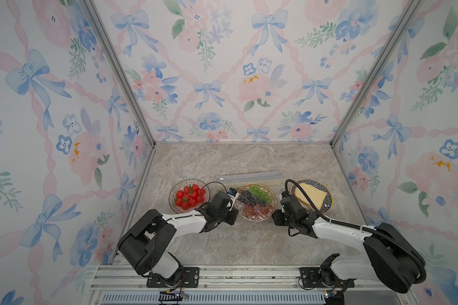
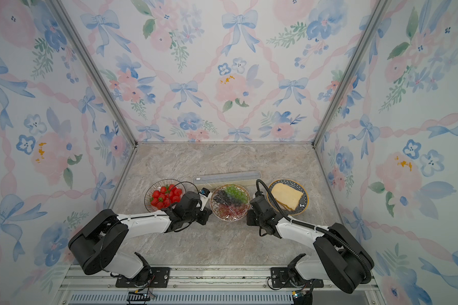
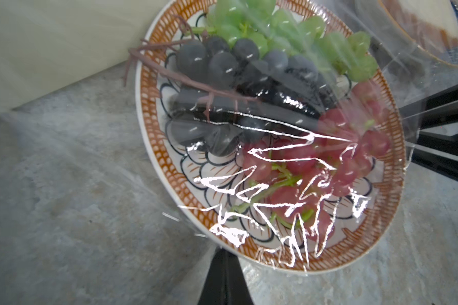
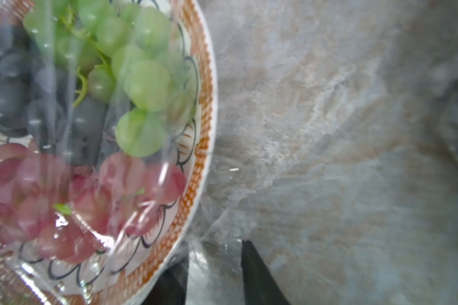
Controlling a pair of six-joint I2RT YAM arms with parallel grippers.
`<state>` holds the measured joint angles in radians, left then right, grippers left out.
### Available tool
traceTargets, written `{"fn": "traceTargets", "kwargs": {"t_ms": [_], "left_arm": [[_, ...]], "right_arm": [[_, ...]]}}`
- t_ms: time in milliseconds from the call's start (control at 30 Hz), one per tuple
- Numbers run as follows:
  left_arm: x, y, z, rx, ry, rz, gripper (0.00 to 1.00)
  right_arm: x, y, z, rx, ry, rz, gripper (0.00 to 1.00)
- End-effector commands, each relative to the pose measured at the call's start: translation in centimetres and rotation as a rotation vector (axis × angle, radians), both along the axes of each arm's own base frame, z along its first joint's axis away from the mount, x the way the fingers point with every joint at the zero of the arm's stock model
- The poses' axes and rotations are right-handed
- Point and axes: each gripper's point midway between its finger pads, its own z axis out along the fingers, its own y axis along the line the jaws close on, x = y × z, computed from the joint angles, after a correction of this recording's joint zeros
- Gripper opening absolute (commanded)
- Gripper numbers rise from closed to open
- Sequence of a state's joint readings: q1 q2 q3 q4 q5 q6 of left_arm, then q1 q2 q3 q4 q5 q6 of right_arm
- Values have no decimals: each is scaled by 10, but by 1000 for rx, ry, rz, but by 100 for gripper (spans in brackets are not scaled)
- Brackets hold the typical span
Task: Wrap the plate with plastic wrap
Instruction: Cover the plate with plastic wrap.
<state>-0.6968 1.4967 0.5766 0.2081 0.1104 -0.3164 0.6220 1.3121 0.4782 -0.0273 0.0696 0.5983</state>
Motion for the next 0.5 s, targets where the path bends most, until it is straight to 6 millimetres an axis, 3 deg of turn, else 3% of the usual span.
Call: {"fn": "traceTargets", "kwargs": {"t_ms": [0,167,333,467], "left_arm": [[19,-4,19,-39,-66,36,13],[22,15,22,-37,-81,108,29],[27,35,34,-66,-84,187,43],[25,45,47,-106,-60,227,60]], "right_arm": [[-9,-9,3,-7,30,-3,48],[-22,-26,10,-24,69,-30,59],[-26,-42,33,-29,63,-51,68],[-28,-39,54,69,61,-53,85]]}}
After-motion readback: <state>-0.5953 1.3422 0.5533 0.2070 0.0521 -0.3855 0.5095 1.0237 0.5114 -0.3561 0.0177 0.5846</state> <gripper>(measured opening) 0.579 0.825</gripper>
